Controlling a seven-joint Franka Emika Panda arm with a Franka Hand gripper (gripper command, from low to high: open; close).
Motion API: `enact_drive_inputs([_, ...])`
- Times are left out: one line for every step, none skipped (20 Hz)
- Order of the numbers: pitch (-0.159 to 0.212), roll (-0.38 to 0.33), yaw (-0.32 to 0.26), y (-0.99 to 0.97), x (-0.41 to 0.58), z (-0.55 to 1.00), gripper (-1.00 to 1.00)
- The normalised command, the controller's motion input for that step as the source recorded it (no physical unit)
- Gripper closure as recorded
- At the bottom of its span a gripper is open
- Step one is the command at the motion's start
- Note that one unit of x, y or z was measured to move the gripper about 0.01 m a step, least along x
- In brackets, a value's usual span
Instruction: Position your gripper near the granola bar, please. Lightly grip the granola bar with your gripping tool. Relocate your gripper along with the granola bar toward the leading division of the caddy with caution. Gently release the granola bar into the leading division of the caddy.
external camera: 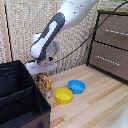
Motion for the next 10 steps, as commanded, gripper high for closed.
enact_drive_inputs([0.033, 0.0, 0.0, 0.16, 0.0, -0.01, 1.0])
enact_drive_inputs([0.046, 0.0, 0.0, 0.21, 0.0, 0.0, 1.0])
enact_drive_inputs([0.048, 0.0, 0.0, 0.24, 0.0, 0.0, 1.0])
enact_drive_inputs([0.056, 0.0, 0.0, 0.23, 0.0, 0.07, 1.0])
enact_drive_inputs([0.068, 0.0, 0.0, 0.19, 0.017, 0.16, 1.0])
enact_drive_inputs([0.056, 0.004, -0.025, 0.19, 0.017, 0.27, 1.0])
enact_drive_inputs([0.035, 0.024, -0.048, 0.19, 0.037, 0.35, 1.0])
enact_drive_inputs([0.063, 0.046, -0.072, 0.13, 0.0, 0.51, 1.0])
enact_drive_inputs([0.101, 0.075, -0.093, 0.05, 0.0, 0.65, 1.0])
enact_drive_inputs([0.101, 0.086, -0.135, 0.0, 0.0, 0.71, 1.0])
